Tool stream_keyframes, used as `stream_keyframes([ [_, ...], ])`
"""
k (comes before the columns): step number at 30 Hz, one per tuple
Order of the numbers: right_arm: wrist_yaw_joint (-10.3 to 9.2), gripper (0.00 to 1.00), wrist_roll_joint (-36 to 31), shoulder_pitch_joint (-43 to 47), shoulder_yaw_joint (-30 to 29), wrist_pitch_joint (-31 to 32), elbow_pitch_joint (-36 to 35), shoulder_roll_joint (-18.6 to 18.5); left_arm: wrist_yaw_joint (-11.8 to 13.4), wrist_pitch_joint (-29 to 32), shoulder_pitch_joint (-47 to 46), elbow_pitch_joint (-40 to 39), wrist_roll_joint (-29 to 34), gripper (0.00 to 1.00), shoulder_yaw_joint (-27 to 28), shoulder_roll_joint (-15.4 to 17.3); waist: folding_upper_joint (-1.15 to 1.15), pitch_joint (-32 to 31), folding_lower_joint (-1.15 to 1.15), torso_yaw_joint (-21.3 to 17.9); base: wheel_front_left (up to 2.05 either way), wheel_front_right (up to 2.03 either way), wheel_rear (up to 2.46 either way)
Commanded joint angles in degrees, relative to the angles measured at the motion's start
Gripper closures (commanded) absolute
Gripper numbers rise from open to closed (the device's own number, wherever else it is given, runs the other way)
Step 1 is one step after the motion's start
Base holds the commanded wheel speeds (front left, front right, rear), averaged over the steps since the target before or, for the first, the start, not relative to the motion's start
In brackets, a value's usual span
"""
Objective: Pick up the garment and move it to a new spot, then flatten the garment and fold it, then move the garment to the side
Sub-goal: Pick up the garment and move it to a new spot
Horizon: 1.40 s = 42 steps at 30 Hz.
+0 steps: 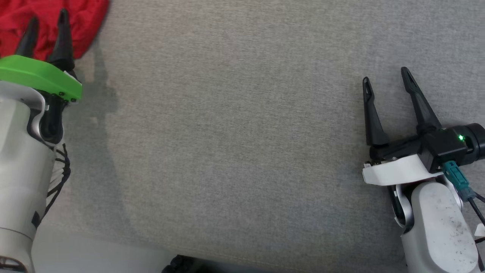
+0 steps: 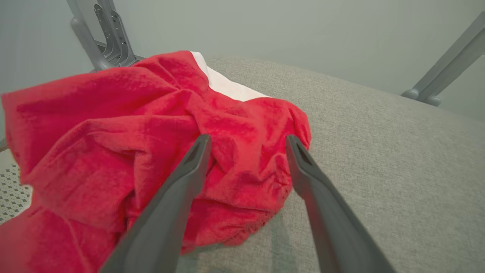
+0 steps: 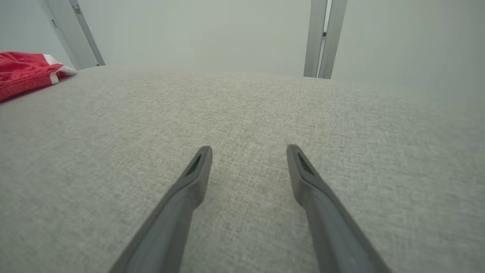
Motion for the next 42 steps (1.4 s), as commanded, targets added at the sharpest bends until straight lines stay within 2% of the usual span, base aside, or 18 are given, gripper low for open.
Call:
stream_keyframes([
  [1,-0.2,0.0,0.34,2.33,-1.03,1.66,3.34,-1.27,0.01,-0.01,-1.08,1.15,0.25,0.0,0.19,1.01,0.0,3.09,0.0,-3.98,0.0,0.0,0.0],
  [7,-0.22,0.0,1.08,3.88,-1.44,2.11,2.46,-1.2,0.01,-0.01,-1.13,4.67,-0.01,0.0,-1.42,1.89,0.0,2.88,0.0,-5.28,0.0,0.0,0.0],
  [8,-0.22,0.0,1.54,4.19,-2.01,2.2,2.53,-1.2,0.01,0.04,-0.9,5.82,0.23,0.66,-2.29,1.96,0.0,2.77,0.0,-5.36,0.0,0.0,0.0],
  [9,-0.22,0.0,1.5,4.42,-2.29,2.21,2.71,-1.18,0.01,0.16,-0.87,6.31,0.7,1.0,-3.34,1.95,0.0,2.65,0.0,-5.36,0.0,0.0,0.0],
  [13,-0.22,0.0,2.18,5.35,-2.62,1.47,4.35,-0.99,0.01,0.15,-1.04,7.37,1.28,1.0,-6.68,2.26,0.0,0.82,0.0,-5.39,0.0,0.0,0.0],
  [17,-0.21,0.0,4.42,5.23,-2.41,0.42,6.34,-0.79,0.01,0.04,-1.21,2.37,1.08,1.0,-6.88,3.21,0.0,-2.4,0.0,-5.33,0.0,0.0,0.0],
  [19,-0.19,0.0,5.94,5.38,-2.01,0.02,7.85,-0.62,0.01,0.03,0.12,-1.43,2.18,1.0,-6.65,3.55,0.0,-5.03,0.0,-5.38,0.0,0.0,0.0],
  [22,-0.17,0.0,8.55,5.93,-1.19,-0.45,10.45,-0.46,0.01,0.02,2.99,-8.49,2.9,1.0,-6.49,2.27,0.0,-9.89,0.0,-5.71,0.0,0.0,0.0],
  [26,-0.16,0.0,11.53,6.56,-0.24,-0.65,10.9,-0.42,0.01,0.01,6.84,-17.48,2.88,1.0,-7.08,2.0,0.0,-15.86,0.0,-6.77,0.0,0.0,0.0],
  [34,-0.16,0.0,16.58,9.53,1.03,-0.82,11.17,-0.4,0.01,3.55,14.69,-38.06,-4.5,1.0,-12.16,0.57,0.0,-25.03,0.0,-11.79,0.0,0.0,0.0],
  [38,-0.16,0.0,18.71,10.33,0.91,-0.83,10.56,-0.46,2.22,6.03,17.32,-48.57,-7.75,1.0,-13.09,-1.63,0.0,-26.88,0.0,-15.08,0.0,0.0,0.0],
  [42,-0.15,0.0,20.16,11.41,-0.14,-0.83,10.06,-0.43,5.33,7.91,18.47,-57.39,-10.8,1.0,-14.52,-5.82,0.0,-27.38,0.0,-18.11,0.0,0.0,0.0],
])
